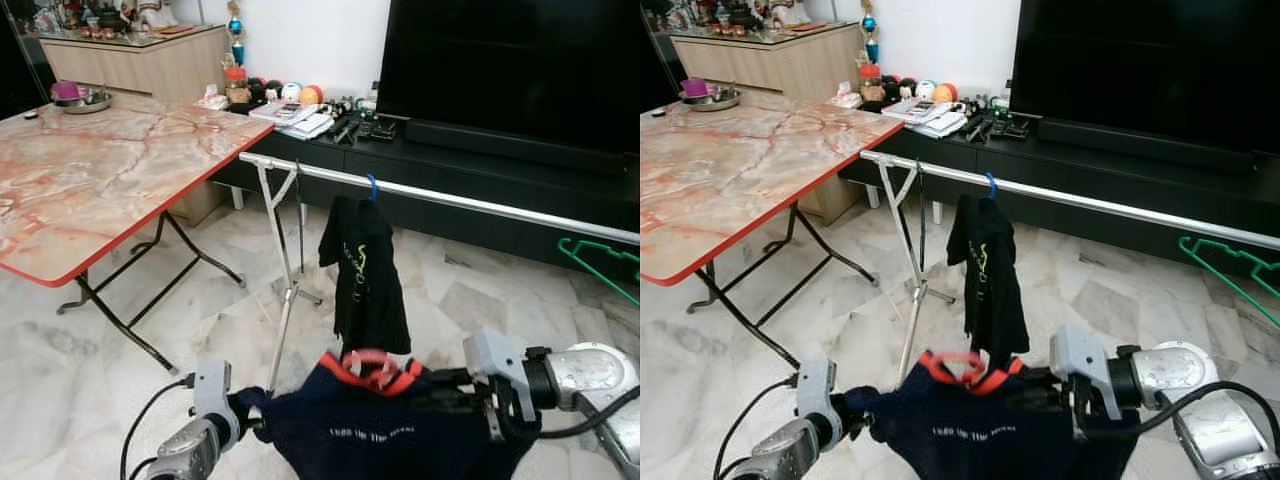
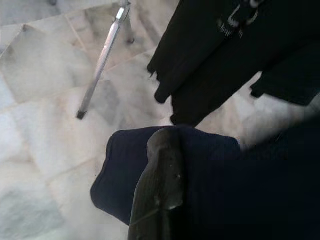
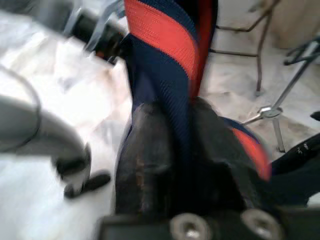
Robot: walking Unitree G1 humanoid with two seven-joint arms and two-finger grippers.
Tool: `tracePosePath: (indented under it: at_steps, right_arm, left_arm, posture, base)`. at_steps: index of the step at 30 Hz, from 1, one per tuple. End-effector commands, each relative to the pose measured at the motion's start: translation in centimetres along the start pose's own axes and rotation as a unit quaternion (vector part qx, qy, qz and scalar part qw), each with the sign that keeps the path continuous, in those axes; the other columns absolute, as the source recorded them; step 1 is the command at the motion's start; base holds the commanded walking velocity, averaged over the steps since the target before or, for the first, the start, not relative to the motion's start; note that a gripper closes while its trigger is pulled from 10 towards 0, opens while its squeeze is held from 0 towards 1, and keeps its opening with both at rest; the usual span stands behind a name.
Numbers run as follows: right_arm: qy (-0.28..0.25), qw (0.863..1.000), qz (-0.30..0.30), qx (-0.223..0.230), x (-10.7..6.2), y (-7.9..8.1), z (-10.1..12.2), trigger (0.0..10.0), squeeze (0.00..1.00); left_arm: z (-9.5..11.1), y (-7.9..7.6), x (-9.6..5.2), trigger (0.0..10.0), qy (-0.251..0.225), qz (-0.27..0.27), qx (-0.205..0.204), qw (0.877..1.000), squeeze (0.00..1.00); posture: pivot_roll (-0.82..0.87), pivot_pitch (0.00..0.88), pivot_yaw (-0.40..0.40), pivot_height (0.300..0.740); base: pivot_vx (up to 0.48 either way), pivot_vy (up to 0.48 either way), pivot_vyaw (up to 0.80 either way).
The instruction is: Hang hanger
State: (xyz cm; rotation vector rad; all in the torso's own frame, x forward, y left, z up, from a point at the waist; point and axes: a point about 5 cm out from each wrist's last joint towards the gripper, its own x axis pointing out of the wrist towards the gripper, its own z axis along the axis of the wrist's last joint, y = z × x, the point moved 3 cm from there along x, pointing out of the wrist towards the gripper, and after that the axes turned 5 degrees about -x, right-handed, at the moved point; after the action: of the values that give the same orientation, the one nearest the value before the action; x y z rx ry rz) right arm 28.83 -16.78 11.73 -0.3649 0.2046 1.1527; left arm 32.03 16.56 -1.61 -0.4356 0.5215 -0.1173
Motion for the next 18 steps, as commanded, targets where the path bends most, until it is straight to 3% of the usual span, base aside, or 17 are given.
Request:
tracePosePath:
  at_steps: [1,4,5,7,10,12,15,18]
  right_arm:
    - [-0.017,0.996,-0.082,0.04,-0.2,-1.2,-0.7,10.0,0.0]
    - [-0.032,0.982,-0.148,0.115,0.4,-1.6,-2.0,10.0,0.0]
    - [-0.035,0.968,-0.183,0.17,0.8,-1.6,-3.2,10.0,0.0]
    - [-0.012,0.958,-0.187,0.215,1.3,-0.6,-4.9,10.0,0.0]
    - [0.017,0.96,-0.169,0.222,1.5,0.3,-5.9,10.0,0.0]
    - [0.14,0.965,-0.135,0.174,1.0,2.1,-9.2,10.0,0.0]
    - [0.179,0.962,-0.119,0.167,0.6,2.7,-10.2,10.0,0.0]
    - [0.243,0.947,-0.123,0.169,-0.1,3.1,-12.1,10.0,0.0]
  left_arm:
    - [0.9,0.0,0.2,0.0,-0.015,0.004,-0.028,1.0,0.0]
    - [1.5,0.1,0.3,0.0,-0.024,0.008,-0.043,0.999,0.0]
    - [1.8,0.0,0.3,0.0,-0.031,0.006,-0.039,0.999,0.0]
    - [2.4,-0.1,0.4,0.0,-0.045,0.006,-0.038,0.998,0.0]
    - [2.8,-0.1,0.4,0.0,-0.052,0.009,-0.028,0.998,0.0]
    - [3.9,-0.2,0.4,0.0,-0.07,0.006,0.004,0.998,0.0]
    - [4.3,-0.2,0.4,0.0,-0.075,0.005,0.016,0.997,0.0]
    - [5.4,-0.1,0.3,0.0,-0.089,0.005,0.041,0.995,0.0]
  posture:
    - [-0.09,0.015,-0.044,0.74]
    - [-0.09,0.019,-0.043,0.74]
    - [-0.08,0.023,-0.042,0.74]
    - [-0.08,0.027,-0.038,0.74]
    - [-0.07,0.031,-0.033,0.74]
    - [-0.08,0.039,-0.024,0.74]
    - [-0.08,0.043,-0.02,0.74]
    - [-0.07,0.05,-0.007,0.74]
  base:
    - [0.0,0.0,0.0]
    - [0.0,0.0,0.0]
    - [0.0,0.0,0.0]
    - [0.0,0.0,0.0]
    - [0.0,0.0,0.0]
    - [0.0,0.0,0.0]
    - [0.0,0.0,0.0]
    - [0.0,0.0,0.0]
